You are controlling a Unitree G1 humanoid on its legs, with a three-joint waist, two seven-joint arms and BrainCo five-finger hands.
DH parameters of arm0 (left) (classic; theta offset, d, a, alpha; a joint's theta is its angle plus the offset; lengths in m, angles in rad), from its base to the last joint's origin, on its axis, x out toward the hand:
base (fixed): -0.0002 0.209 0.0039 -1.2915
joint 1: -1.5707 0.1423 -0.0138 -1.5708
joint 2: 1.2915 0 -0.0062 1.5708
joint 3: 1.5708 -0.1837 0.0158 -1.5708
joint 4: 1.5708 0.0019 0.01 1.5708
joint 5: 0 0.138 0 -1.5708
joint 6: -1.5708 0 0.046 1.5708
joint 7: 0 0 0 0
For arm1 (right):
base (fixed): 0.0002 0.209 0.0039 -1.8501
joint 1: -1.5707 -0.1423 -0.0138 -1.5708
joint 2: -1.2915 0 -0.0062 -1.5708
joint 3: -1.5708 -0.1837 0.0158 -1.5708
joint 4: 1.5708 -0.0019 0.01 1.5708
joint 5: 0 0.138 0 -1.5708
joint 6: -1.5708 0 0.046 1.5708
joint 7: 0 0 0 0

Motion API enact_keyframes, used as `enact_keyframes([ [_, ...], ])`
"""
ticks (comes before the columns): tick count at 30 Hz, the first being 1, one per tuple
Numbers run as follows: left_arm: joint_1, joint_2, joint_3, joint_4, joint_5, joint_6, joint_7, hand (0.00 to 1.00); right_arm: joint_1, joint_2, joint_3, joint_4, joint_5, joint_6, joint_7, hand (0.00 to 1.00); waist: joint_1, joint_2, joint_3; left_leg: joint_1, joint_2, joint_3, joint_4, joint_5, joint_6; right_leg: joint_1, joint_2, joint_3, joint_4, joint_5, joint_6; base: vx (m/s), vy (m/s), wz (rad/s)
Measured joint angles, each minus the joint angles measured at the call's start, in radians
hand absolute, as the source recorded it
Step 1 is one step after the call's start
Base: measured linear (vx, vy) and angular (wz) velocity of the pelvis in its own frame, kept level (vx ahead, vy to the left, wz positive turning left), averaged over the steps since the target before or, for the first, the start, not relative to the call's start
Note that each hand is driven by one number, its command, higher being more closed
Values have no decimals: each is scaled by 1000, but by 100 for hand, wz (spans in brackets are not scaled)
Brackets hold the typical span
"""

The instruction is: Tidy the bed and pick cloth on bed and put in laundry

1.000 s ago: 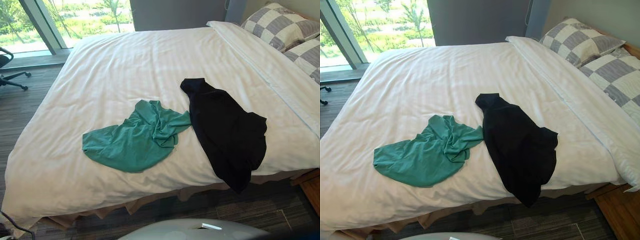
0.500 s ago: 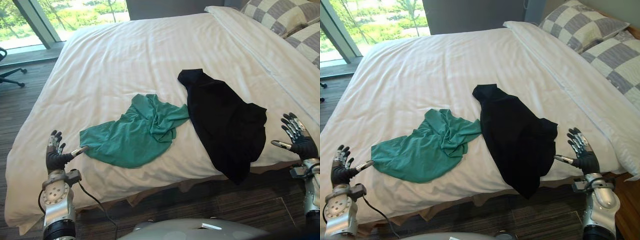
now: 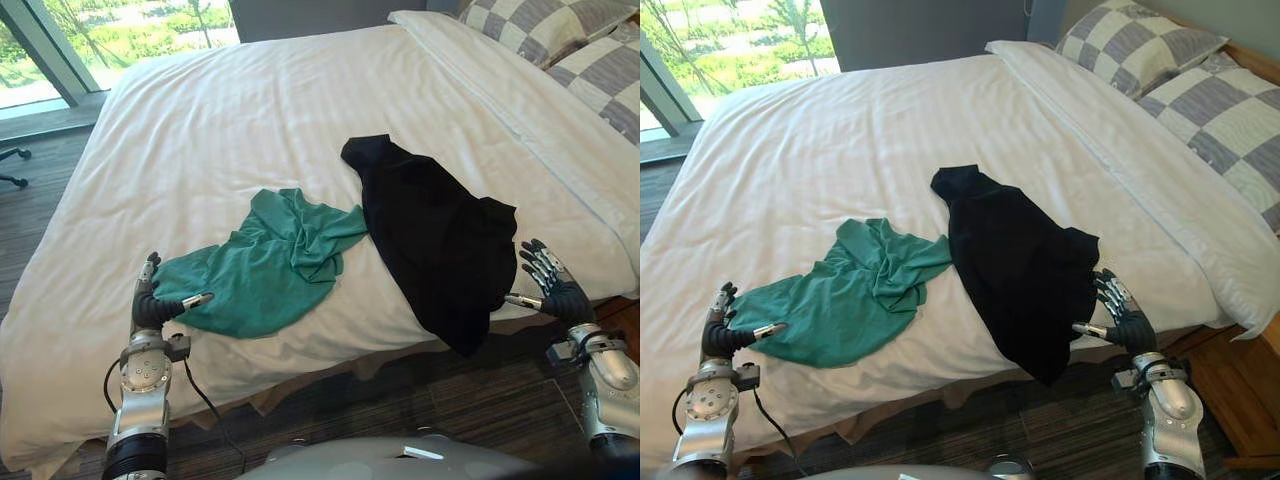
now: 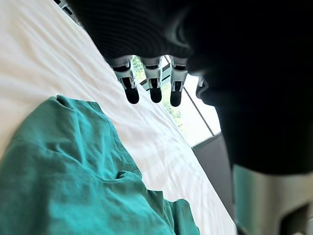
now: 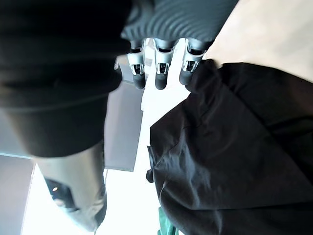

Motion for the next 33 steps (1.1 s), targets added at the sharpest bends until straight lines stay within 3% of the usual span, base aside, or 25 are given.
enact_keyframes([
  [11, -20, 6, -61, -25, 26, 8, -17, 0, 2, 29, 35, -95, 1, 3, -21, 0, 0, 0, 33, -47, 2, 43, 9, 1, 0, -63, 6, 54, -9, 22, -1, -1, 3, -11],
  [18, -81, 75, -79, -72, 24, 4, -22, 0, -41, 30, 34, -196, 17, 17, -34, 0, 4, -17, 128, -144, 15, 53, 89, -4, 7, -187, 12, 114, 63, 22, -2, -52, -13, -15],
  [23, -104, 80, -79, -72, 24, 1, -41, 0, -42, 30, 27, -284, 60, 22, -30, 0, 11, -6, 187, -215, 41, 75, 161, -31, 8, -281, 31, 150, 126, 15, -14, -62, -29, -22],
  [27, -160, 85, -81, -68, 51, 52, -74, 0, -44, 31, 23, -400, 63, 23, -14, 0, 13, -2, 246, -290, 60, 88, 207, -45, 3, -376, 43, 173, 186, 11, -21, -83, -28, -13],
  [28, -173, 85, -82, -67, 64, 70, -91, 100, -47, 31, 23, -423, 62, 23, -13, 0, 14, -1, 257, -305, 65, 93, 220, -48, 3, -392, 45, 176, 196, 11, -22, -79, -28, -14],
  [31, -201, 84, -80, -62, 120, 95, -116, 100, -72, 30, 23, -500, 61, 23, -6, 0, 19, 1, 286, -333, 75, 105, 246, -51, 1, -434, 51, 189, 228, 8, -28, -39, -28, -12],
  [33, -211, 86, -78, -61, 167, 117, -145, 100, -91, 20, 25, -564, 60, 24, 2, 0, 20, 16, 296, -345, 81, 110, 262, -51, 1, -449, 53, 192, 244, 7, -30, -16, -22, -5],
])
